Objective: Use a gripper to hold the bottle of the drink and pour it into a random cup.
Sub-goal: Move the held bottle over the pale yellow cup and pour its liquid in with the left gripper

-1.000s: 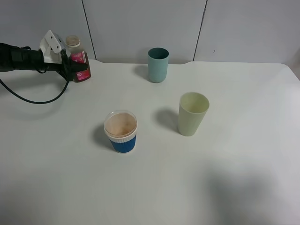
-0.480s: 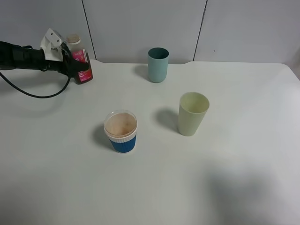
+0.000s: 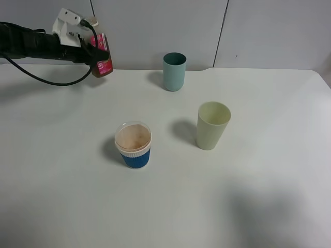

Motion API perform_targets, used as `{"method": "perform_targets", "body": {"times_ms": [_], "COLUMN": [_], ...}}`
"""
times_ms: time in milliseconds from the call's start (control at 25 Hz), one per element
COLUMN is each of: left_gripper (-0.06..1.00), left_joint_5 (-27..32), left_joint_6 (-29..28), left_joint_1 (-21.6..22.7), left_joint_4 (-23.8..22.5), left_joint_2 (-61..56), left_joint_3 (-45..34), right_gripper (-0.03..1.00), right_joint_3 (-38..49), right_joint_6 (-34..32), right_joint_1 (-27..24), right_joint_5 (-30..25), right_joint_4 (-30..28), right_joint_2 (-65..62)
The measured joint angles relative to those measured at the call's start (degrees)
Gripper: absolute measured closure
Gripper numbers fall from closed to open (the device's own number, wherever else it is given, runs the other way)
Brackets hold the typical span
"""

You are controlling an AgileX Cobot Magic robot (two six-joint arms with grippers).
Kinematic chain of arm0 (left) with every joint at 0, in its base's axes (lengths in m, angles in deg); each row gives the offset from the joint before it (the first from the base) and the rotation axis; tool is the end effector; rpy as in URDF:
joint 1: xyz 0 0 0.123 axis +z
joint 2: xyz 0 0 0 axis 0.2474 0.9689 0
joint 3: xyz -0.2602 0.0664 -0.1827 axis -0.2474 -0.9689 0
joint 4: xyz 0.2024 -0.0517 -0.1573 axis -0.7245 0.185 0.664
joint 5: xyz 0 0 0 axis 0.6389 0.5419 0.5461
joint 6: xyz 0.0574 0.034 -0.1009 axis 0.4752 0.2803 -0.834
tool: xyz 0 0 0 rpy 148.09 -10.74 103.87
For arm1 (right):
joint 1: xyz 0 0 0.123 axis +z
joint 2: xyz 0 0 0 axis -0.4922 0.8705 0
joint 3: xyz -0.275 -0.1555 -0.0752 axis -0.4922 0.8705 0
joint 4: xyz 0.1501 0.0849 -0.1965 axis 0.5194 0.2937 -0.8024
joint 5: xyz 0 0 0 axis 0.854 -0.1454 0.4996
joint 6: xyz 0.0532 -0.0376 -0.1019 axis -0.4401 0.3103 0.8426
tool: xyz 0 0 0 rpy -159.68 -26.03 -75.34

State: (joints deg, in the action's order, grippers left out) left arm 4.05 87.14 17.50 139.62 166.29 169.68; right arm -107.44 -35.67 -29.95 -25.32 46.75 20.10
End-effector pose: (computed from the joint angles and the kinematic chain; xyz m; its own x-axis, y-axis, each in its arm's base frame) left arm 0.5173 -0.0430 0.1618 -0.3890 0.2773 -0.8785 0.6186 0.7853 -0.0261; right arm -0.0115 -0.0184 0.2707 -0.4510 -0.0301 -0.8920 0.1297 0.9866 -0.0989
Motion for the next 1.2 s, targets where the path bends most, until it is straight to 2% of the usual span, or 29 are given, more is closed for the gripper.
{"method": "perform_targets", "body": {"times_ms": [320,720,840,1040,1200], "left_gripper": [0.62,0.62,0.62,0.62,0.62], "left_joint_5": [-11.16,-21.99,-23.63,-27.33,-31.91], "left_joint_6": [-0.27,-0.33,-3.16,-13.31,-16.63], "left_joint_1": [-3.79,-9.23,-11.21,-15.39,-19.89], "left_joint_4": [4.68,5.08,1.04,-10.43,-13.74], "left_joint_2": [-9.39,-20.01,-22.37,-25.35,-27.41], "left_joint_3": [-10.82,-19.06,-20.35,-21.85,-22.88], "right_gripper": [-0.03,-0.03,-0.03,-0.03,-0.03], "right_joint_3": [0.0,0.0,0.0,0.0,0.0], "right_joint_6": [0.0,0.0,0.0,0.0,0.0], "right_joint_1": [0.0,0.0,0.0,0.0,0.0], "right_joint_5": [0.0,0.0,0.0,0.0,0.0], "right_joint_4": [0.0,0.0,0.0,0.0,0.0], "right_joint_2": [0.0,0.0,0.0,0.0,0.0]}}
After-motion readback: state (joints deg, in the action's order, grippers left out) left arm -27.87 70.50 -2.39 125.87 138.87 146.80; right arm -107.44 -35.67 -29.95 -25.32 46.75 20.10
